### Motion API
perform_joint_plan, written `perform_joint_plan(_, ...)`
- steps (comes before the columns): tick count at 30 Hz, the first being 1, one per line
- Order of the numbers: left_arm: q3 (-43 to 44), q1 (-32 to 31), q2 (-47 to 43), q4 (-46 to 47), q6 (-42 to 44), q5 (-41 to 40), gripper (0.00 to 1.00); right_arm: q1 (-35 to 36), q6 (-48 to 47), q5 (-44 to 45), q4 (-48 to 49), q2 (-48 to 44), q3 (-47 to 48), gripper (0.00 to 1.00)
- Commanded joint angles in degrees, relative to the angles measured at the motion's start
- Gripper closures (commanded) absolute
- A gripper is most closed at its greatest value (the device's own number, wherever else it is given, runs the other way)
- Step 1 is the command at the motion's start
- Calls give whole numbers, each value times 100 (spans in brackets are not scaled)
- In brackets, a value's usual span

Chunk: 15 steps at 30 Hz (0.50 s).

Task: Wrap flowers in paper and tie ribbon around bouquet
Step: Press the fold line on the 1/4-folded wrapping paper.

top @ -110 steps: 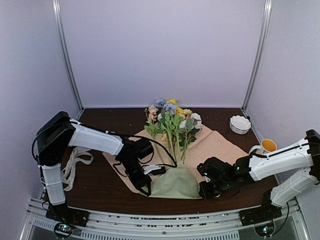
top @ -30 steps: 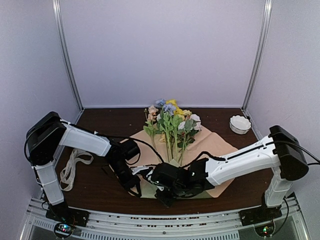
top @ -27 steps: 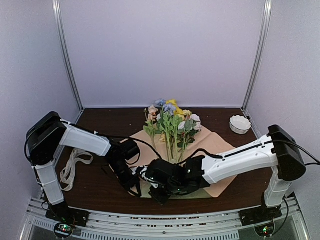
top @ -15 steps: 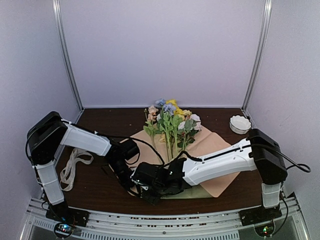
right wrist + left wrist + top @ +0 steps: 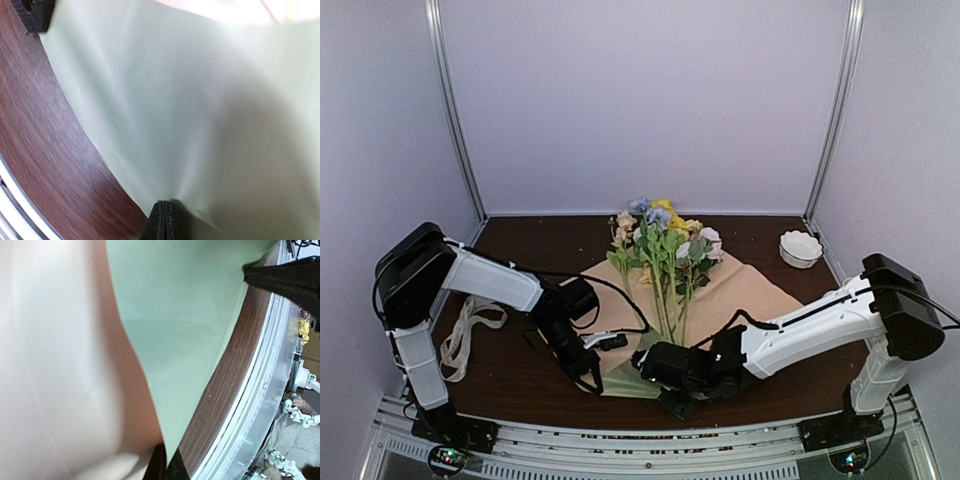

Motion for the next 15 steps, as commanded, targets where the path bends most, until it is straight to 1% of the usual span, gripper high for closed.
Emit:
perform_joint_plan(1, -158, -6, 266, -326, 126, -438, 100, -36, 397, 309, -281, -516, -655, 97)
perform_joint_plan(8, -183, -6, 254, -326, 135, -414, 100, -95, 986, 381, -210, -1330, -1697, 96)
perform_joint_plan(12, -173, -6, 237, -343, 135, -473, 100, -153, 1507, 311, -98, -1752, -2191, 97)
perform_joint_plan(15, -173, -6, 268, -348, 137, -413, 100, -245, 2032, 299, -237, -2065, -2379, 98)
